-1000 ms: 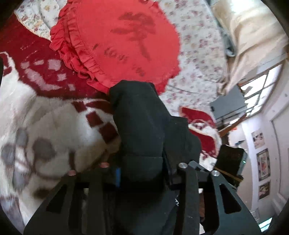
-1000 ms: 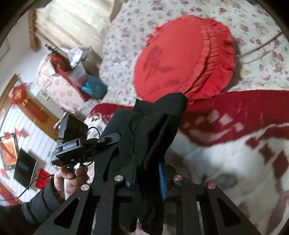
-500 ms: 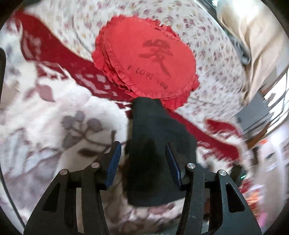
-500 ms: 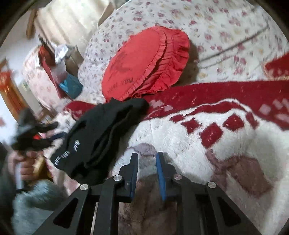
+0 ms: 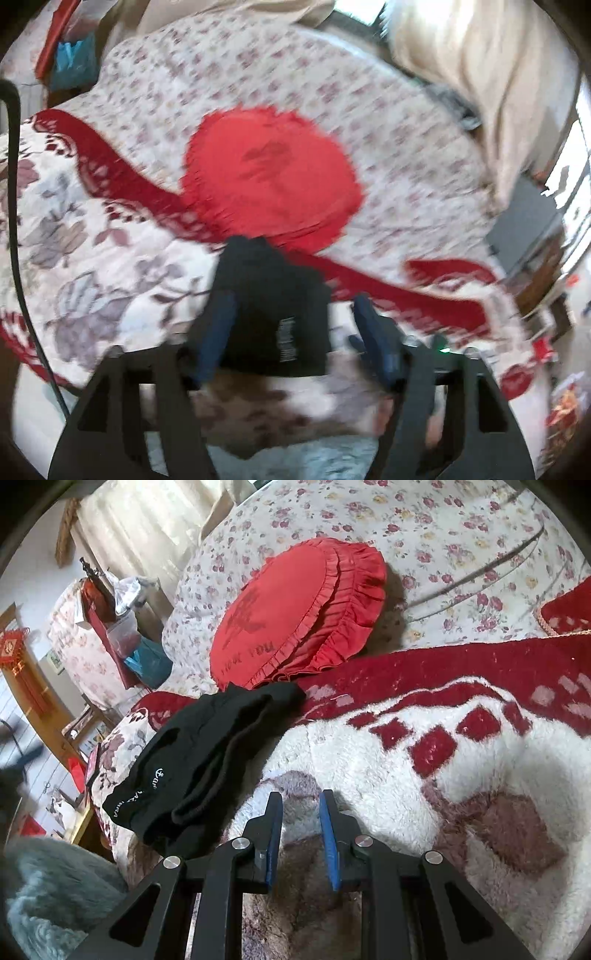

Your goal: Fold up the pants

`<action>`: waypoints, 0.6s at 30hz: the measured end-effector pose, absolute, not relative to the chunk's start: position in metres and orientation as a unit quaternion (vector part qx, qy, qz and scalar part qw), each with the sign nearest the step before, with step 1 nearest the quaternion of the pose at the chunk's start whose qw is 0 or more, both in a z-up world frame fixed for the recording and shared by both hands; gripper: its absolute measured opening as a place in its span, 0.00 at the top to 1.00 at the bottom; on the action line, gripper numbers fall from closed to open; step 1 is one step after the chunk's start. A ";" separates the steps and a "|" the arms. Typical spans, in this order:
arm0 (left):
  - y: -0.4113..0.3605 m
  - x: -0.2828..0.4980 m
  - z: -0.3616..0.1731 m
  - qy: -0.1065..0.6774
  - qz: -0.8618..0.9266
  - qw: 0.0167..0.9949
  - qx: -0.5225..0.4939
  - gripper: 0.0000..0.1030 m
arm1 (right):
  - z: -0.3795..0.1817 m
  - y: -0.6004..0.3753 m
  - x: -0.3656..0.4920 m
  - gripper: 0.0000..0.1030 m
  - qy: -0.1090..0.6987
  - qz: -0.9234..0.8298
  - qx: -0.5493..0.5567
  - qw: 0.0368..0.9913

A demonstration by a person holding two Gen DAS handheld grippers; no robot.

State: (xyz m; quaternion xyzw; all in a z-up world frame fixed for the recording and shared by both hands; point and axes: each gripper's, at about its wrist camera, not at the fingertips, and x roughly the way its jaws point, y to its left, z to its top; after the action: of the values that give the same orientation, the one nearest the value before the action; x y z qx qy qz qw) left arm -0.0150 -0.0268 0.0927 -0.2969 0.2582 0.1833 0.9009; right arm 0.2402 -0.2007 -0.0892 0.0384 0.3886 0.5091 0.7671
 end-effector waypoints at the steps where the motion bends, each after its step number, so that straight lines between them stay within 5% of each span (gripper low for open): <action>1: -0.031 -0.014 0.099 0.250 0.170 0.903 -0.304 0.32 | -0.089 -0.201 0.240 0.81 0.388 0.510 0.039 0.767; 18: -0.006 0.045 0.048 0.271 0.060 0.877 -0.392 0.32 | -0.088 -0.200 0.239 0.81 0.388 0.504 0.035 0.770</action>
State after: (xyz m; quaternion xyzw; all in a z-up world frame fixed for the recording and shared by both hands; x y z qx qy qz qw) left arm 0.0455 -0.0056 0.0483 -0.3922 0.2710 0.0600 0.8770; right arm 0.2390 -0.2003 -0.0882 0.0351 0.3882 0.5044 0.7705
